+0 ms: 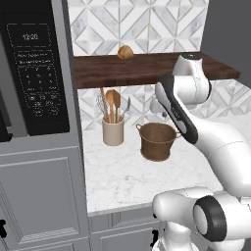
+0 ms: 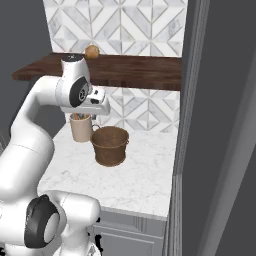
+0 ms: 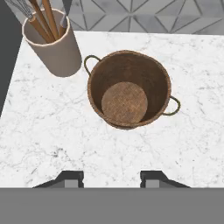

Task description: Open the cabinet, pick up the bread from the cabinet and place it in the basket. Then move the basket to the dining counter.

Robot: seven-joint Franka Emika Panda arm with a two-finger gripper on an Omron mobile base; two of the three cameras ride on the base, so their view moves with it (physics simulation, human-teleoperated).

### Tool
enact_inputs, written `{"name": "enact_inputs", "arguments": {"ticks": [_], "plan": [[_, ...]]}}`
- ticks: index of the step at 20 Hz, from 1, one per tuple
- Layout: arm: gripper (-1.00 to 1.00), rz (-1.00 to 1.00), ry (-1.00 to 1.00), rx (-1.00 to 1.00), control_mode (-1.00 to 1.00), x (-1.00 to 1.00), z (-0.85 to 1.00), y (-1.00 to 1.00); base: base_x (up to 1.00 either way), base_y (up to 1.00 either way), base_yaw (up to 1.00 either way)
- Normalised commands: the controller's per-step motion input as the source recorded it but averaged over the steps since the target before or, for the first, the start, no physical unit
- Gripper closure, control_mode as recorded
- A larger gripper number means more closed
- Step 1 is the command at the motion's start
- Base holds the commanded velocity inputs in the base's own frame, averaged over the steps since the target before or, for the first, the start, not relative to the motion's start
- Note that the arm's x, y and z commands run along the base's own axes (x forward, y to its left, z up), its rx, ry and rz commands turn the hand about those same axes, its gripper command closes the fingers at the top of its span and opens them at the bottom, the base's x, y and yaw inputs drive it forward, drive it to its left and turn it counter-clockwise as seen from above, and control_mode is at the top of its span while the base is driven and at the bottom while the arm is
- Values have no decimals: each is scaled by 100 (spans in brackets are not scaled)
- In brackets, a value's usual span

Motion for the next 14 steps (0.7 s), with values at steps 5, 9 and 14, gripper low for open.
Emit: {"name": "enact_inputs", "arguments": {"ticks": [5, 9, 14], "plan": [[-100, 0, -4, 0, -100, -52, 0, 0, 0, 0, 0], [-100, 0, -12, 0, -100, -67, 22, 0, 0, 0, 0], [-100, 0, -30, 1, -100, -35, 95, 0, 0, 0, 0]]}}
